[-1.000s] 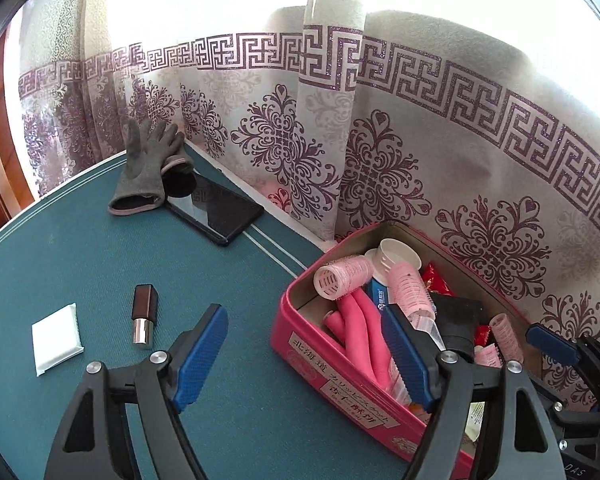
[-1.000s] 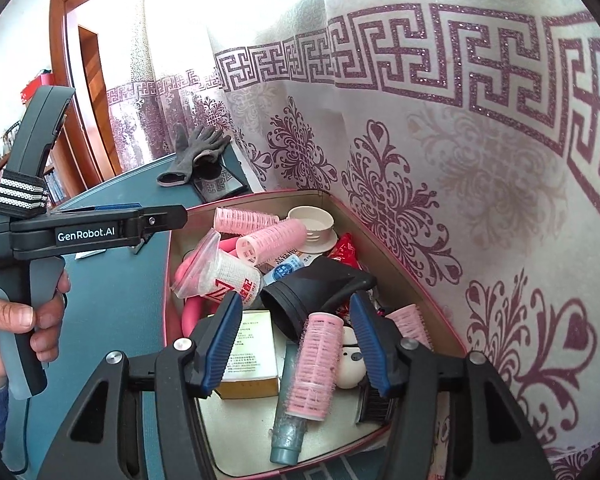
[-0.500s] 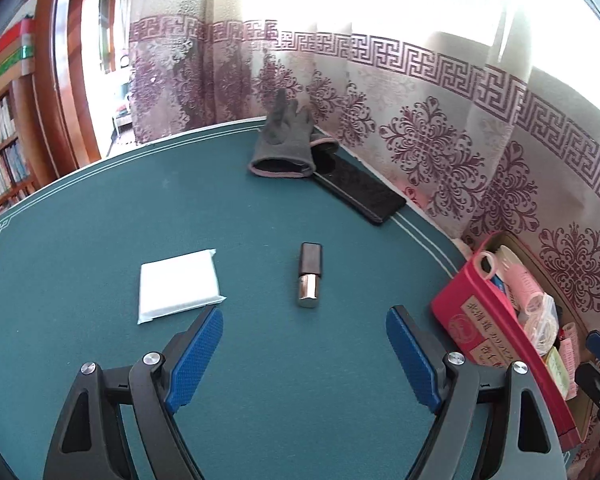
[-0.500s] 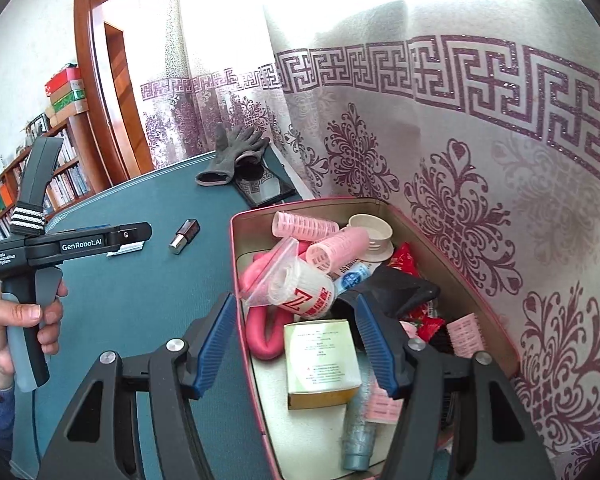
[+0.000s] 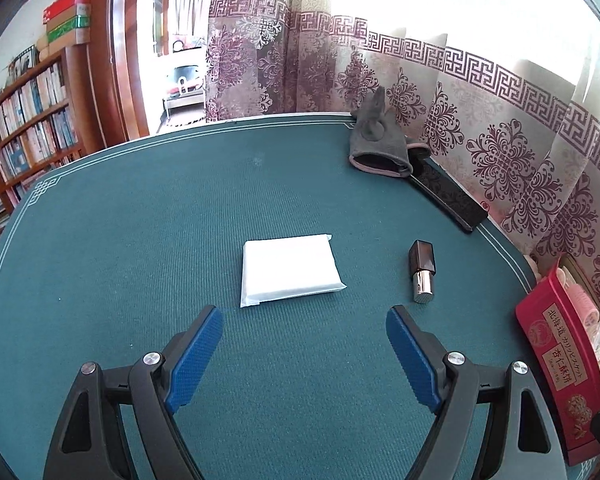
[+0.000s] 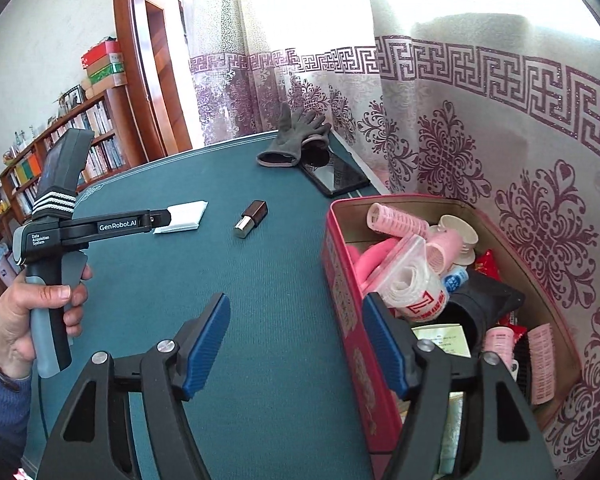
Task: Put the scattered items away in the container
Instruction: 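Move both open tools back to the white packet and lipstick, then grasp the white packet with the left tool while the right tool grasps the lipstick, then carry the white packet and the lipstick in both tools to the tin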
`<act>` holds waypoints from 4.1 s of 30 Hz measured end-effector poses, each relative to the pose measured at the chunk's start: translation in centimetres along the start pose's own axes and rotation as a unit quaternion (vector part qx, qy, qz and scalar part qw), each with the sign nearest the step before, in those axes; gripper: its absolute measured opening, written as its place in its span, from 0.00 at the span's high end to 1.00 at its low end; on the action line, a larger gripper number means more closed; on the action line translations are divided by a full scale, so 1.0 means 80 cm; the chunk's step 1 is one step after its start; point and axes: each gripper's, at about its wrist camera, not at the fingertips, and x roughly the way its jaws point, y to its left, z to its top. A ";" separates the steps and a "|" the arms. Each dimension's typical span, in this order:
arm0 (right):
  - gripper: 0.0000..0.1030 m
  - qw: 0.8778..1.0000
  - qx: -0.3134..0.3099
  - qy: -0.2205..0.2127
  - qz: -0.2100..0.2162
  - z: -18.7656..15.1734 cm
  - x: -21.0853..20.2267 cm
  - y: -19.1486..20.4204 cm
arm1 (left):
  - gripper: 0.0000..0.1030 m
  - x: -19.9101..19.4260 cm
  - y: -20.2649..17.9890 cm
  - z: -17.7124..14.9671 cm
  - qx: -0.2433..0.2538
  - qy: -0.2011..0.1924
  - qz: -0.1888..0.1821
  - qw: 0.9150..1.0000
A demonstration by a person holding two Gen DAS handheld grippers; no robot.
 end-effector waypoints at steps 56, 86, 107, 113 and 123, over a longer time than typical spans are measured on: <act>0.23 0.999 -0.019 0.039 0.007 0.076 0.195 0.087 | 0.28 0.104 0.053 0.035 -0.011 0.019 0.028 0.999; 0.79 1.000 0.007 0.018 0.003 0.079 0.147 0.077 | 0.28 0.050 0.022 0.029 0.019 -0.019 0.038 0.999; 0.79 0.999 0.010 -0.035 0.014 0.001 -0.004 0.033 | 0.28 -0.073 -0.062 -0.012 0.080 -0.068 0.001 0.994; 0.79 0.998 0.029 -0.048 -0.017 -0.036 -0.055 -0.004 | 0.28 -0.080 -0.101 -0.027 0.101 -0.053 -0.040 0.993; 0.79 0.990 0.085 -0.079 -0.082 -0.048 -0.101 -0.080 | 0.28 -0.099 -0.193 -0.026 0.153 -0.045 -0.117 0.980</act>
